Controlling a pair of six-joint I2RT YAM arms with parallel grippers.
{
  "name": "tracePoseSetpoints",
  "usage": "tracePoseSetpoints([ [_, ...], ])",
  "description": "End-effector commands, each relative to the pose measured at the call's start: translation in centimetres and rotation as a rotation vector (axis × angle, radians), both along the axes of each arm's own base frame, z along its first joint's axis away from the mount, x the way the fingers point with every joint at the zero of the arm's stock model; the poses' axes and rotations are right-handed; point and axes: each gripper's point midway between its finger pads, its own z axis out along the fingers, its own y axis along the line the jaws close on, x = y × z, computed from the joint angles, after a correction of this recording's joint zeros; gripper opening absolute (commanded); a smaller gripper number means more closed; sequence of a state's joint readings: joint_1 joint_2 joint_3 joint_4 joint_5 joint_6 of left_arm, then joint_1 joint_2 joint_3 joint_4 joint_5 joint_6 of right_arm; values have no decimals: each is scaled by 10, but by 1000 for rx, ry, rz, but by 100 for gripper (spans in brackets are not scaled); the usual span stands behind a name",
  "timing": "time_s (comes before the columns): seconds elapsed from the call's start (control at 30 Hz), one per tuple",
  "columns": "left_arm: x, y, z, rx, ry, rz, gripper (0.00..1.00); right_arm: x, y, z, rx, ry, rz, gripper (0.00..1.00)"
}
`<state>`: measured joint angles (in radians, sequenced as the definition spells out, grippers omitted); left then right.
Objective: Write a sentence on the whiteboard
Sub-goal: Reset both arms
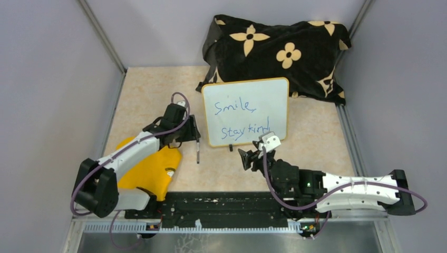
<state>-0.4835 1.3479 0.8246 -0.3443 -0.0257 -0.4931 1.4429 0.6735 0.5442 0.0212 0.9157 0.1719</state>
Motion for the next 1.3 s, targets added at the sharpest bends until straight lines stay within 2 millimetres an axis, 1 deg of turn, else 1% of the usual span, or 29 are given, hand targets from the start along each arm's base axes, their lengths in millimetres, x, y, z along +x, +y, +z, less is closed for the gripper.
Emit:
tracePoseSetpoints([
  [0.0, 1, 12, 20, 20, -81, 10, 62, 2, 10, 30, 63, -29, 10, 58],
  [0.1, 4, 19, 30, 59, -132, 8, 63, 3, 17, 27, 36, -39, 23, 58],
  [0.23, 12, 29, 42, 101, -167, 50, 64, 5, 26, 21, -3, -29, 35, 58],
  [0.27, 14, 28, 47, 96, -178, 50, 64, 7, 28, 16, -19, -15, 36, 58],
  [0.3, 17, 25, 55, 87, -193, 39, 64, 10, 30, 15, -26, 0, 35, 58],
  [0.37, 24, 18, 73, 65, -235, 6, 65, 21, 30, 10, -37, 62, 9, 58],
  [0.43, 34, 9, 101, 28, -306, -13, 66, 38, 21, 5, -45, 120, -51, 58],
  [0.5, 41, 3, 127, -16, -393, -23, 67, 56, 5, 6, -36, 158, -135, 60],
  [0.57, 45, 0, 145, -46, -479, -34, 72, 69, -13, 11, -14, 163, -209, 61],
  [0.6, 45, 1, 150, -60, -509, -25, 83, 72, -21, 15, 4, 154, -235, 62],
  [0.63, 45, 3, 152, -69, -530, -7, 93, 75, -29, 19, 16, 140, -260, 63],
  [0.67, 45, 5, 153, -79, -546, 7, 95, 76, -36, 23, 25, 124, -277, 65],
  [0.73, 43, 7, 151, -95, -557, 21, 97, 77, -49, 29, 37, 93, -320, 68],
  [0.8, 40, 8, 147, -106, -560, 32, 98, 78, -65, 37, 49, 67, -376, 73],
  [0.9, 39, 10, 145, -108, -561, 49, 99, 82, -85, 42, 58, 60, -454, 80],
  [0.93, 40, 11, 146, -107, -560, 57, 99, 84, -91, 39, 57, 75, -475, 82],
  [1.0, 38, 10, 148, -115, -561, 51, 99, 90, -93, 31, 74, 125, -465, 86],
  [1.13, 34, 4, 150, -145, -570, 15, 99, 100, -98, 8, 116, 236, -474, 91],
  [1.2, 32, 3, 151, -150, -573, 4, 99, 103, -101, 3, 153, 262, -490, 92],
  [1.27, 31, 2, 152, -155, -576, -4, 99, 105, -105, 1, 194, 272, -510, 94],
])
